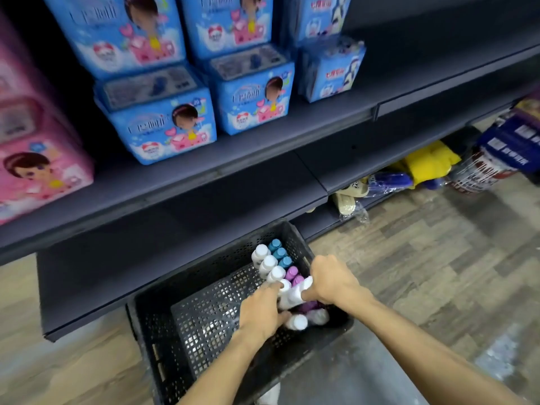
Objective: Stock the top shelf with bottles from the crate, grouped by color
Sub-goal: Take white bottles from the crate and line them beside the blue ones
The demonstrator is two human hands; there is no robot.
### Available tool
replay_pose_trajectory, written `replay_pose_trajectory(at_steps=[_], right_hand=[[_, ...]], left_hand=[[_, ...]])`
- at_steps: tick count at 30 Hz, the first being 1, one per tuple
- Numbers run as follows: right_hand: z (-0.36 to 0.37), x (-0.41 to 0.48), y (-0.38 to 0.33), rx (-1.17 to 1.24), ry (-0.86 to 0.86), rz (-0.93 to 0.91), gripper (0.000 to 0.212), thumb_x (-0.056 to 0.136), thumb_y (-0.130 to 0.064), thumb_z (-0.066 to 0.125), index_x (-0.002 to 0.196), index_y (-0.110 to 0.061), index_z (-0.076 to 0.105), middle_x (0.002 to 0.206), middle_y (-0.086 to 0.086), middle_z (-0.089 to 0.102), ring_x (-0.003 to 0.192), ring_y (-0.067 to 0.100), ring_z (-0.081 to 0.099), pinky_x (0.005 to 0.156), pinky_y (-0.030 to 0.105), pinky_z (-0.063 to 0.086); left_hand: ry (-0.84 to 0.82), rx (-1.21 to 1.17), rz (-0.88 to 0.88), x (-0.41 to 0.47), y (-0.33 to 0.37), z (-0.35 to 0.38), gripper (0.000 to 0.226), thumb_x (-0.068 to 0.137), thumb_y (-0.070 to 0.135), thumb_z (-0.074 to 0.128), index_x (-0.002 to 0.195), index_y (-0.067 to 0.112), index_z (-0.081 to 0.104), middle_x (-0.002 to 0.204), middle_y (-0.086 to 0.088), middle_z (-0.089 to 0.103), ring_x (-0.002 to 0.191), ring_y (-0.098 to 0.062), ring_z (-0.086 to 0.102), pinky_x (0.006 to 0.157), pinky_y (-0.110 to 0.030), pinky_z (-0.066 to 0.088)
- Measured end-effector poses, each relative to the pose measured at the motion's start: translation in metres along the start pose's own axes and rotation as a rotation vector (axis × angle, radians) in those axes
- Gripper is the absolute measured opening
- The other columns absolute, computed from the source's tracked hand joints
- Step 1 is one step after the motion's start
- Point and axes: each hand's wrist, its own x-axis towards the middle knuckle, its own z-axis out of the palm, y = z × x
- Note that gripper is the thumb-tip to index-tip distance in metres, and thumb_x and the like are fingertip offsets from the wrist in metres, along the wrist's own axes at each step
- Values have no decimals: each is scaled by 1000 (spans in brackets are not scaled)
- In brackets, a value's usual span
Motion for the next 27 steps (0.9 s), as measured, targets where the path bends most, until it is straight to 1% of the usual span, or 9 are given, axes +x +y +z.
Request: replay_pose_trajectory(at_steps=[3, 5, 8, 10, 13, 16, 19, 23, 27], right_hand=[[-20, -6, -12, 35, 49, -58, 39, 63, -38, 71, 60, -16, 39, 63, 2, 39, 52, 20, 37, 42, 25, 24], [-28, -9, -20, 39, 82, -86, 41, 63, -41, 70, 59, -17, 37, 63, 2, 37, 53, 20, 34, 41, 25, 21], [-33, -15, -27, 34, 115, -115, 44, 65, -45, 70, 60, -16, 37, 63, 1, 39, 58, 22, 38, 42, 27, 21], [-33, -17, -29, 44, 133, -155, 45, 65, -52, 71, 64, -15, 44, 64, -1, 46, 62, 23, 46, 44, 26, 23], [-30, -16, -21, 152, 117, -250, 54, 59, -62, 75, 87, -18, 61, 83, -3, 58, 80, 22, 58, 58, 28, 40], [-22, -15, -10, 97, 94, -291, 69, 66, -49, 79, 121, -18, 53, 104, 1, 52, 103, 27, 56, 77, 29, 42], [-12, -12, -4, 93, 118, -259, 62, 73, -44, 76, 123, -19, 51, 111, 5, 60, 103, 28, 59, 76, 30, 42], [-16, -12, -7, 93, 127, -237, 53, 74, -42, 74, 117, -19, 52, 111, 5, 62, 103, 28, 60, 76, 31, 46], [-44, -17, -18, 112, 186, -264, 62, 74, -43, 75, 126, -19, 51, 119, 3, 61, 112, 24, 58, 87, 33, 49]], left_hand=[[95, -79, 49, 2, 6, -14, 55, 75, 52, 71, 124, 42, 48, 115, 15, 56, 107, -15, 59, 83, -36, 51], [150, -104, 57, 4, 8, -21, 50, 73, 50, 72, 117, 43, 51, 107, 17, 57, 101, -12, 60, 78, -37, 52], [196, -100, 54, 4, 9, -30, 39, 74, 53, 72, 108, 41, 54, 95, 17, 58, 92, -11, 61, 72, -37, 52], [216, -108, 45, 3, 7, -34, 37, 74, 55, 69, 105, 39, 54, 92, 16, 60, 89, -11, 61, 72, -35, 51], [255, -132, 54, 2, 1, -43, 38, 75, 55, 67, 108, 39, 55, 91, 16, 59, 88, -13, 61, 68, -32, 48], [270, -112, 48, 2, -3, -54, 44, 76, 51, 71, 116, 40, 58, 100, 15, 62, 95, -14, 61, 70, -30, 44], [260, -132, 22, 1, -3, -68, 43, 76, 52, 71, 114, 34, 61, 102, 12, 63, 94, -16, 61, 75, -34, 49], [260, -184, 51, -3, 2, -95, 46, 74, 50, 72, 115, 30, 62, 103, 12, 64, 95, -15, 59, 77, -33, 47], [262, -170, 101, -6, 13, -139, 45, 74, 50, 74, 110, 26, 63, 103, 9, 66, 96, -15, 60, 82, -36, 49]])
